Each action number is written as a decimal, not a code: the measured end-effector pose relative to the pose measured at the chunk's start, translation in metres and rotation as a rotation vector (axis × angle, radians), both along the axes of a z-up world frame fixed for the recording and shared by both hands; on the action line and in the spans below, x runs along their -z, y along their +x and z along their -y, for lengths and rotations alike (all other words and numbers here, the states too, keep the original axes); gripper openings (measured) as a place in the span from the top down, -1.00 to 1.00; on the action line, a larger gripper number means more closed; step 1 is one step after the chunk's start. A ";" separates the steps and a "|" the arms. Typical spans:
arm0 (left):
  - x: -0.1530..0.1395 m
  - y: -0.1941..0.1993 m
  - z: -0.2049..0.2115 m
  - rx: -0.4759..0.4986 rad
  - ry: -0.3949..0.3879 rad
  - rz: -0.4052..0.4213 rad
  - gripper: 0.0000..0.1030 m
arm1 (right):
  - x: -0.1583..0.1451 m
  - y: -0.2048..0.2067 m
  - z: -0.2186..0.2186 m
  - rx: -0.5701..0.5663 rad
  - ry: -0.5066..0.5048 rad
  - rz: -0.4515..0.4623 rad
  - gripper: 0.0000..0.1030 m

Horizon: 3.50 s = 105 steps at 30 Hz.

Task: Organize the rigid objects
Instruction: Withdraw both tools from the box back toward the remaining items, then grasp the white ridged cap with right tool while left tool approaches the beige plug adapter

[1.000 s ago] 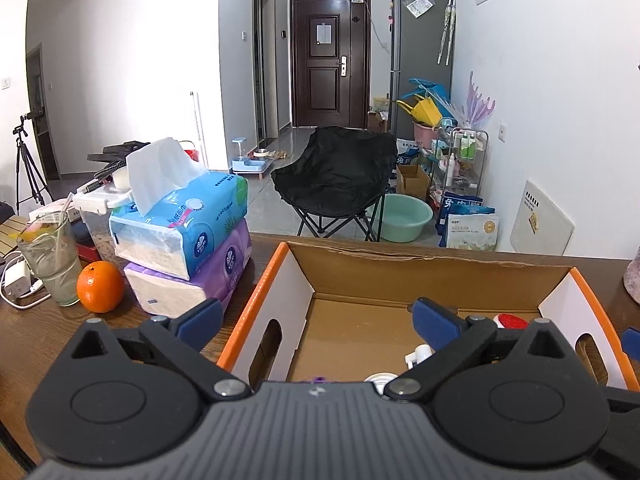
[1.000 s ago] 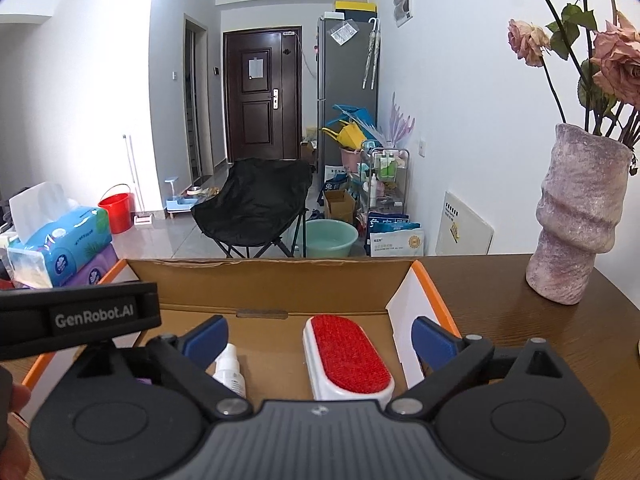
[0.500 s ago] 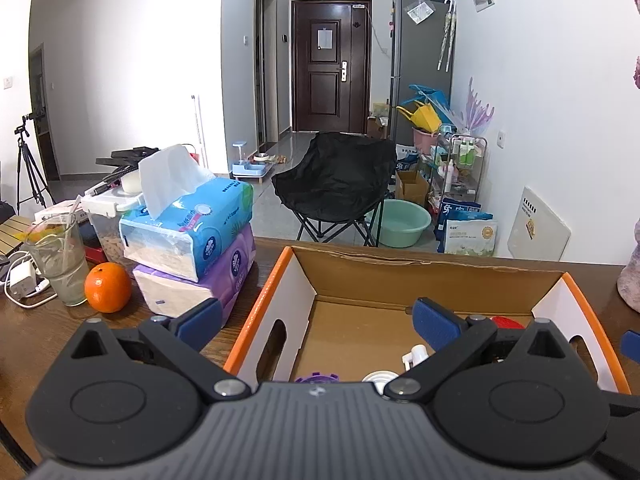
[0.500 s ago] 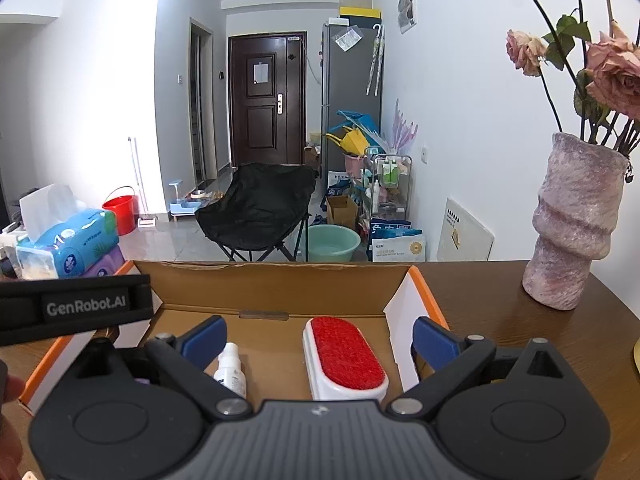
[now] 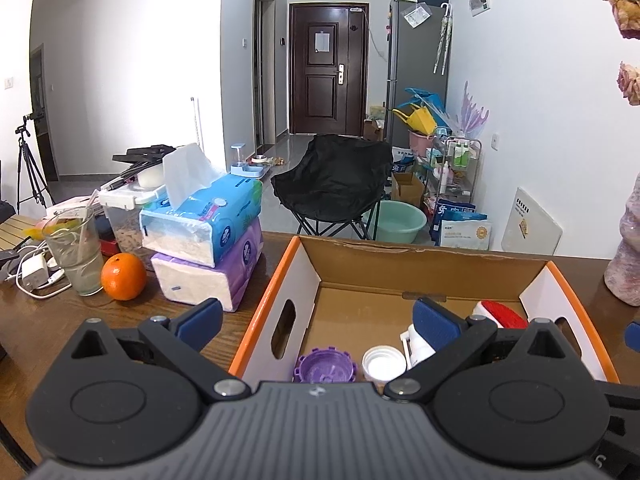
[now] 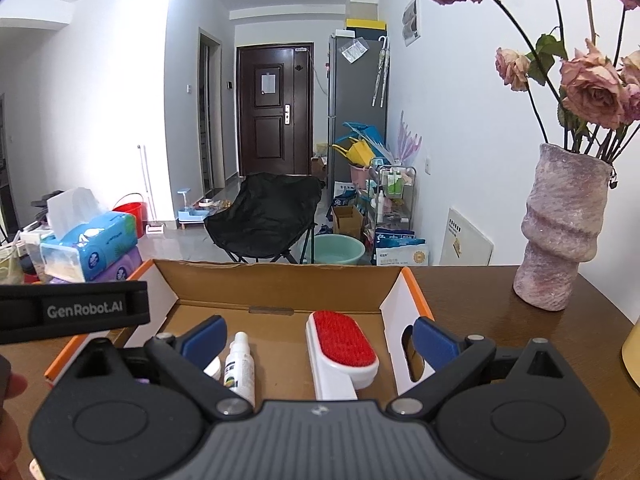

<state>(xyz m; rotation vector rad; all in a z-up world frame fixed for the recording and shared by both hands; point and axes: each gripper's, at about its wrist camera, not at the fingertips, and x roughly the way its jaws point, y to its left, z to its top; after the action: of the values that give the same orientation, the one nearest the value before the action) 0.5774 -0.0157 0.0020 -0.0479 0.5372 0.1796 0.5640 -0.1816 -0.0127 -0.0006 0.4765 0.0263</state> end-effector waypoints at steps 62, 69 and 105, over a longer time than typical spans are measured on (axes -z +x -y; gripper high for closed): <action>0.013 -0.183 -0.026 0.046 -0.010 -0.063 -1.00 | 0.011 -0.176 -0.016 -0.057 -0.039 -0.042 -0.93; 0.023 -0.197 -0.029 0.055 -0.008 -0.084 -1.00 | 0.021 -0.189 -0.019 -0.062 -0.057 -0.067 -0.93; 0.058 -0.184 -0.044 0.080 -0.007 -0.179 -1.00 | 0.074 -0.154 -0.018 -0.099 -0.098 -0.196 -0.53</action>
<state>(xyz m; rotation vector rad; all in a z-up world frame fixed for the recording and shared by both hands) 0.3929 0.0284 -0.0557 -0.0170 0.7170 0.1039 0.4095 -0.1632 -0.0870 -0.1185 0.6727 0.1005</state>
